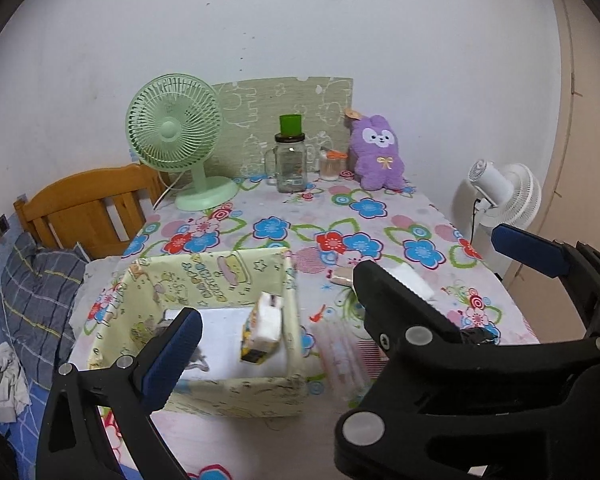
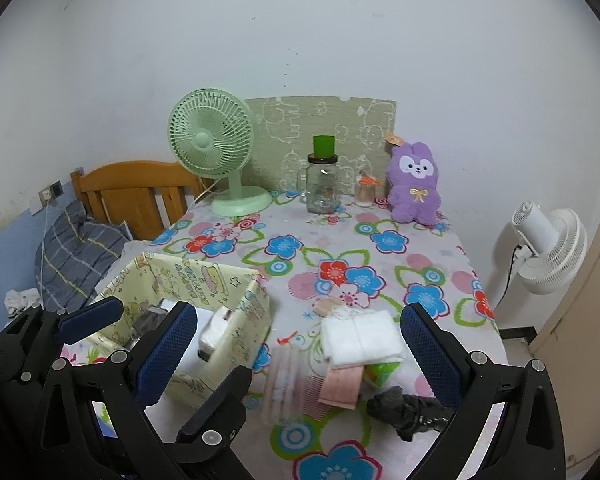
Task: Organize soft objects
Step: 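Lift both grippers out of the box, then move the left gripper to the clear tube bag while the right gripper reaches the black bag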
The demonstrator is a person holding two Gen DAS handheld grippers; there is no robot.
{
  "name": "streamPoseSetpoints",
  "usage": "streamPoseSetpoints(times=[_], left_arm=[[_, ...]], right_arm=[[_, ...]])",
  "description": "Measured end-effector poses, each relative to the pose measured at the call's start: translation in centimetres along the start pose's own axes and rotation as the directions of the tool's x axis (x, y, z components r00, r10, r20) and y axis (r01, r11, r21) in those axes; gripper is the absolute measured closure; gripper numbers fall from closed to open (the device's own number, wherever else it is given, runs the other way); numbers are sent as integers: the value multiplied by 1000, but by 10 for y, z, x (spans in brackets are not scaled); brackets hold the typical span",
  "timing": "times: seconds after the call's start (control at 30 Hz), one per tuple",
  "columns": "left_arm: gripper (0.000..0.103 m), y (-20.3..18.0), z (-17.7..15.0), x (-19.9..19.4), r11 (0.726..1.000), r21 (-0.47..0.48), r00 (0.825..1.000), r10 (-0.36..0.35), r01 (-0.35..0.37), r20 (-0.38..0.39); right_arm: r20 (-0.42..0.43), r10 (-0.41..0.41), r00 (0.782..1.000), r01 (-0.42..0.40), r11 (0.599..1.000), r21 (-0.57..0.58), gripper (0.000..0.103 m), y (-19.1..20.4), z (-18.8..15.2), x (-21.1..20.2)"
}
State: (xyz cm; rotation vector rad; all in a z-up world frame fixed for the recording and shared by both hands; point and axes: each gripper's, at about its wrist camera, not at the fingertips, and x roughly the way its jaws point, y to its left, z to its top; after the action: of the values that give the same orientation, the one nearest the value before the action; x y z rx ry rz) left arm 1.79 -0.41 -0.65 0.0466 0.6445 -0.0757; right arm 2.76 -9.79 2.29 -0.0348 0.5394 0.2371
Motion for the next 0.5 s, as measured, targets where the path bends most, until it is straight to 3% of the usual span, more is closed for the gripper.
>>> streamPoseSetpoints(times=[0.2, 0.37, 0.5], left_arm=[[0, -20, -7, 2, 1000, 18, 1000, -1, 1, -4], [0, -34, -15, 10, 999, 38, 1000, 5, -4, -29], [0, -44, -22, 18, 998, 46, 998, -31, 33, -48]], right_arm=[[8, -8, 1000, 8, 1000, 0, 0, -14, -10, -5], [12, -83, 996, 83, 996, -7, 0, -25, -21, -6], [-10, -104, 994, 105, 994, 11, 0, -36, -32, -4]])
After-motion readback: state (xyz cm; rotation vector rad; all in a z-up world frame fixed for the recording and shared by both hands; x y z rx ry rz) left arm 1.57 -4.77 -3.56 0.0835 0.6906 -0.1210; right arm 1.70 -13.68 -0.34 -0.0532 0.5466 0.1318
